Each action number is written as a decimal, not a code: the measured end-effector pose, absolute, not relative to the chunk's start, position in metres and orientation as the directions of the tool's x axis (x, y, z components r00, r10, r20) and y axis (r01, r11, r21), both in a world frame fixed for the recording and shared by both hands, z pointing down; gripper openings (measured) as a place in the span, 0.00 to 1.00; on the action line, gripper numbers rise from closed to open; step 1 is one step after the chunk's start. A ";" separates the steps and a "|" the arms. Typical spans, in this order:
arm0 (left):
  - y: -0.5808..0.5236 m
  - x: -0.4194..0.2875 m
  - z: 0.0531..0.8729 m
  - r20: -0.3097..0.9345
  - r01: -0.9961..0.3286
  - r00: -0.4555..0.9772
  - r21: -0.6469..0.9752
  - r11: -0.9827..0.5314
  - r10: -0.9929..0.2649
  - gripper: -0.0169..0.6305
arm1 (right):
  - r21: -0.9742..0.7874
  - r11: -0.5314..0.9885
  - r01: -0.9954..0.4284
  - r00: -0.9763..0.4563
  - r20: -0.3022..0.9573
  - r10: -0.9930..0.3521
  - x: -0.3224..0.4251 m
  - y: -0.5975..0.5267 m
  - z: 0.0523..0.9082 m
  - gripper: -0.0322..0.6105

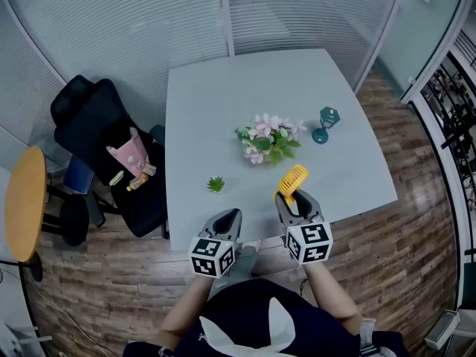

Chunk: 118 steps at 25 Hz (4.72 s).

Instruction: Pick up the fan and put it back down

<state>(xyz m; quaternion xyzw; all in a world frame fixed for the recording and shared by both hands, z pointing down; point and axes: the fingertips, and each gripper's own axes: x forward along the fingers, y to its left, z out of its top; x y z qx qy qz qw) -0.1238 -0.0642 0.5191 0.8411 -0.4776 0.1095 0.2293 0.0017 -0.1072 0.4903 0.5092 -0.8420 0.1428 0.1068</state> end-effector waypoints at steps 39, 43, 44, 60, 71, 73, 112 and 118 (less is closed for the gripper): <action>-0.113 -0.130 0.542 0.470 -0.853 0.522 0.282 -0.440 -0.712 0.07 | -0.129 0.494 -0.860 -0.495 0.451 -0.743 -0.027 -0.148 0.581 0.30; -0.119 -0.129 0.546 0.479 -0.850 0.526 0.281 -0.445 -0.703 0.07 | -0.132 0.496 -0.858 -0.496 0.463 -0.735 -0.027 -0.152 0.593 0.30; -0.121 -0.128 0.546 0.482 -0.850 0.526 0.280 -0.446 -0.701 0.07 | -0.132 0.497 -0.858 -0.496 0.466 -0.733 -0.027 -0.152 0.597 0.30; -0.137 -0.132 0.558 0.521 -0.854 0.519 0.279 -0.440 -0.678 0.07 | -0.109 0.544 -0.832 -0.510 0.536 -0.672 -0.036 -0.160 0.651 0.30; -0.144 -0.130 0.563 0.532 -0.851 0.522 0.276 -0.446 -0.666 0.07 | -0.099 0.572 -0.814 -0.521 0.559 -0.645 -0.044 -0.158 0.674 0.30; -0.145 -0.130 0.563 0.535 -0.851 0.523 0.275 -0.448 -0.664 0.07 | -0.094 0.578 -0.810 -0.524 0.557 -0.644 -0.045 -0.157 0.677 0.30; -0.122 -0.116 0.554 0.507 -0.858 0.513 0.273 -0.435 -0.693 0.07 | -0.018 0.685 -0.729 -0.514 0.674 -0.530 -0.035 -0.128 0.695 0.37; -0.114 -0.118 0.548 0.489 -0.866 0.500 0.273 -0.418 -0.715 0.07 | -0.019 0.665 -0.747 -0.525 0.631 -0.571 -0.024 -0.123 0.670 0.35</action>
